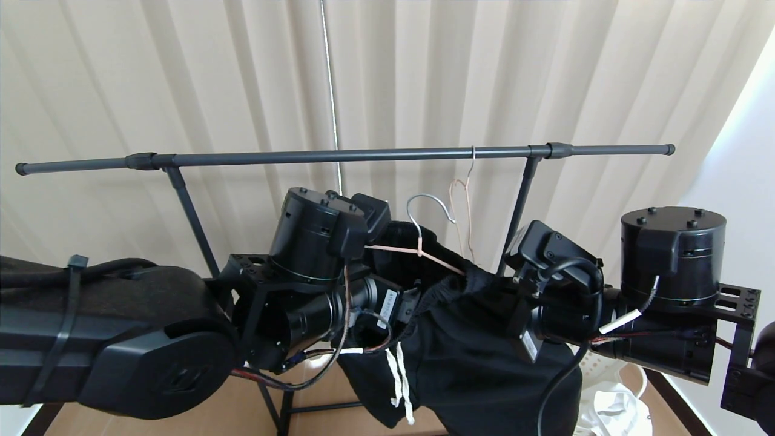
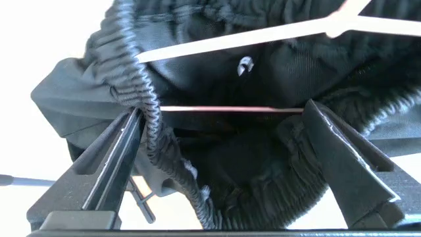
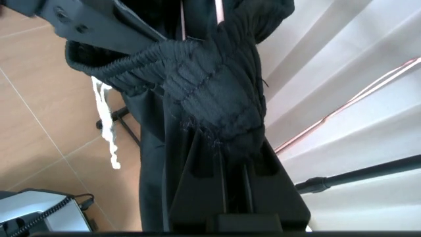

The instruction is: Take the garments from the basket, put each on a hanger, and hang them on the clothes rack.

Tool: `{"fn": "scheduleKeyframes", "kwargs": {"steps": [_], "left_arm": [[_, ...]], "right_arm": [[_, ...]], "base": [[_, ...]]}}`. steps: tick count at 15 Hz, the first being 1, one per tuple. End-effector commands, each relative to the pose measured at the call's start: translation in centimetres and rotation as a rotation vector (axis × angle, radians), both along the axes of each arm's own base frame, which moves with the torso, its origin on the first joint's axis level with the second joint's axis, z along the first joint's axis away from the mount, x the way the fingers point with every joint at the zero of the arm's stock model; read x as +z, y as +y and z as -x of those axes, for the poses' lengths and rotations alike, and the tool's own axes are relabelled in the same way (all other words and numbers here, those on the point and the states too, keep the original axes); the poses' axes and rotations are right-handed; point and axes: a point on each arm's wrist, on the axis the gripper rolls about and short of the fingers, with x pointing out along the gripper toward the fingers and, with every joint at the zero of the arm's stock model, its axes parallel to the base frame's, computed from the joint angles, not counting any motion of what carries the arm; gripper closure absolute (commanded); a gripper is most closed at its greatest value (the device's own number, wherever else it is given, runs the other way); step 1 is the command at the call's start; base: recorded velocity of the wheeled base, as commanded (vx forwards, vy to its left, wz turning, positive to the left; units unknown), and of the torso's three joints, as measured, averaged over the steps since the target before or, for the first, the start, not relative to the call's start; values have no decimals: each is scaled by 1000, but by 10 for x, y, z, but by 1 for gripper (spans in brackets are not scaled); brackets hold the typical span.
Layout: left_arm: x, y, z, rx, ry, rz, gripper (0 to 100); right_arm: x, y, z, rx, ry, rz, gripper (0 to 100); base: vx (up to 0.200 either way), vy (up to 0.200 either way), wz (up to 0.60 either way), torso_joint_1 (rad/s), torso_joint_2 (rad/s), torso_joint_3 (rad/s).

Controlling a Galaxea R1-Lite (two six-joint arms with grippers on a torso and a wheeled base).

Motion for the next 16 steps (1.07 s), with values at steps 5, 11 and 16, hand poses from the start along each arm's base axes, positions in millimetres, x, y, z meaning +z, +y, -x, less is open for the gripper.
{"fn": "scheduleKeyframes", "kwargs": {"steps": [5, 11, 16], "left_arm": [[9, 33, 26, 10, -10, 5, 0], [20, 50, 34, 31, -38, 26, 0], [31, 83, 31, 67, -76, 30, 0]], "right_arm": [[-2, 1, 0, 31, 42, -33, 100], [-8, -6, -1, 48, 68, -77, 100], [-14, -21, -4, 114, 89, -123, 100]], "base": [[0, 0, 0, 0, 0, 0], [0, 0, 0, 0, 0, 0], [0, 0, 0, 0, 0, 0]]}}
